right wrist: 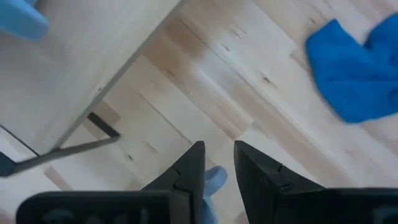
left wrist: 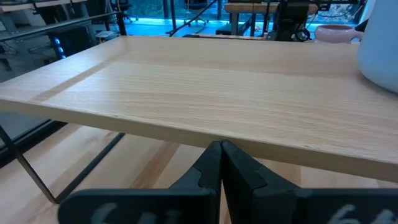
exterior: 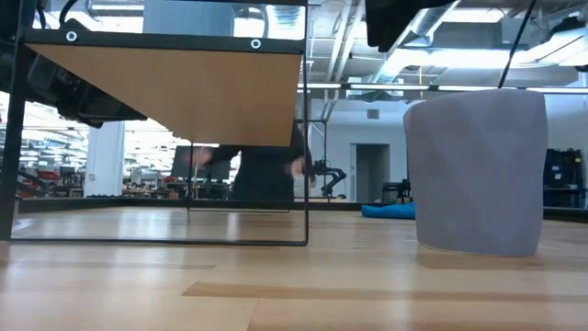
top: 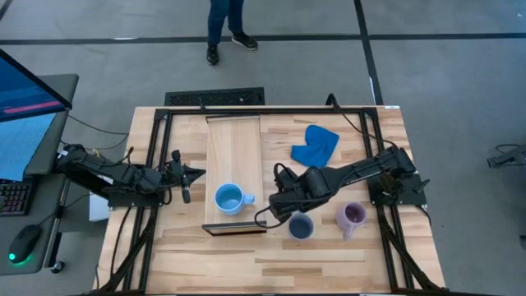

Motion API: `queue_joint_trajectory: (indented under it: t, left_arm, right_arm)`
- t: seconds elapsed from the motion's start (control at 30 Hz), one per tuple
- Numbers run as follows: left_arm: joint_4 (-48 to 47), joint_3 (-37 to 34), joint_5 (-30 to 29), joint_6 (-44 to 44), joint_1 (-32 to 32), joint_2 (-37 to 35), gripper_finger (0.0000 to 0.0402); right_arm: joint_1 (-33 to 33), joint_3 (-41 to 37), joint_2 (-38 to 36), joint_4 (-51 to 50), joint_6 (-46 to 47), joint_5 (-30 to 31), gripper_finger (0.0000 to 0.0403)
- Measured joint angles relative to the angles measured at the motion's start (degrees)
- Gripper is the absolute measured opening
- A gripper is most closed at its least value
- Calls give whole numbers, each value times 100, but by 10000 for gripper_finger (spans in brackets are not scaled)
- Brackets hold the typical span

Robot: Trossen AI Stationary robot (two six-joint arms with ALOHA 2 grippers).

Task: Stack small to large cups/mugs on shelf
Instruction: Put the blue mug on the shelf

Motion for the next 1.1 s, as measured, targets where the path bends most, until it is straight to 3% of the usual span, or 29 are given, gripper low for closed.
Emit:
queue_joint_trajectory:
  t: [0.3, 0.83, 0.97, 1.1]
  left_arm:
    - [4, 0, -2, 106, 1, 1, 0]
    - [11, 0, -103, 128, -2, 2, 0]
    - [9, 0, -107, 117, -2, 2, 0]
    - [11, 0, -107, 104, -2, 1, 0]
  right_arm:
    - [-102, -2, 0, 201, -1424, -45, 107]
    - [-557, -6, 0, 1280, -1899, -27, 107]
    - [-722, -7, 0, 1183, -1905, -372, 107]
    - [-842, -7, 0, 1086, -2686, -942, 107]
